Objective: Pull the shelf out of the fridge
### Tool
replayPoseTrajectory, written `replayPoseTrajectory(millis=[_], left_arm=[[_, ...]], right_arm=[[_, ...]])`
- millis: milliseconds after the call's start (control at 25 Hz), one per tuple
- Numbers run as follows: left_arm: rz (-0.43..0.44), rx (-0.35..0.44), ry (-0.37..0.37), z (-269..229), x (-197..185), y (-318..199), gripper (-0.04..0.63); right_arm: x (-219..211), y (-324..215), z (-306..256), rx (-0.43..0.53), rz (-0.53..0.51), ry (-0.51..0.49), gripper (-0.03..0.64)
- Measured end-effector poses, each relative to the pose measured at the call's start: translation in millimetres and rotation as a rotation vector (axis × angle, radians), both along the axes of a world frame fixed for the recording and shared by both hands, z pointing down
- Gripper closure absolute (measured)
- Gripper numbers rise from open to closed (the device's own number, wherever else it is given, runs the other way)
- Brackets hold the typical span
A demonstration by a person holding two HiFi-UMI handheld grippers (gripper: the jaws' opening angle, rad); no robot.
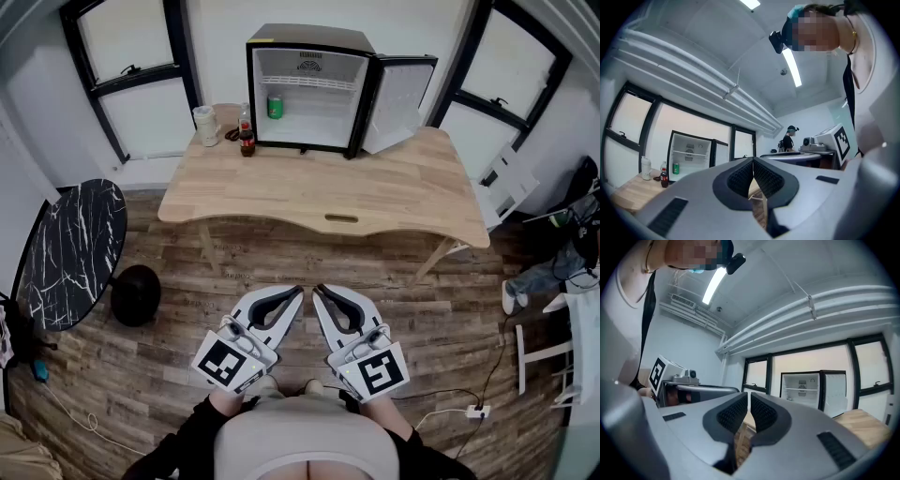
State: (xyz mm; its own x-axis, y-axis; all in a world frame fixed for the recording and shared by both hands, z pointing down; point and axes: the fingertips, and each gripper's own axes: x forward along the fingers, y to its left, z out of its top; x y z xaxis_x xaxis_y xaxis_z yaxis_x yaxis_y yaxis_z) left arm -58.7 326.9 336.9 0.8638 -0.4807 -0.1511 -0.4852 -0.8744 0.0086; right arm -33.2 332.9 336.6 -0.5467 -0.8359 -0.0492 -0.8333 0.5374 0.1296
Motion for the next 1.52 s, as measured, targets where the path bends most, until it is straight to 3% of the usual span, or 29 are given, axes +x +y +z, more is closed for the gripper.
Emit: replayPoseTrajectory(millis=[640, 1160, 1520], left_arm=[[-0.014, -0.014, -0.026, -0.9, 6.6, 2.2, 0.589], [-0.027, -0.016, -0.012, 1.2, -9.0, -6.5, 0.589], [-0.011, -0.024, -0.038, 7.2, -29.7, -13.8, 0.589]], right_arm=[[3.0, -1.9, -2.8, 0.02, -0.016, 0.003, 0.575], [-8.7, -9.8, 2.2, 0.007, -0.004, 0.005, 0.575], [-25.0, -19.9, 2.3, 0.007, 0.017, -0.072, 0.574]])
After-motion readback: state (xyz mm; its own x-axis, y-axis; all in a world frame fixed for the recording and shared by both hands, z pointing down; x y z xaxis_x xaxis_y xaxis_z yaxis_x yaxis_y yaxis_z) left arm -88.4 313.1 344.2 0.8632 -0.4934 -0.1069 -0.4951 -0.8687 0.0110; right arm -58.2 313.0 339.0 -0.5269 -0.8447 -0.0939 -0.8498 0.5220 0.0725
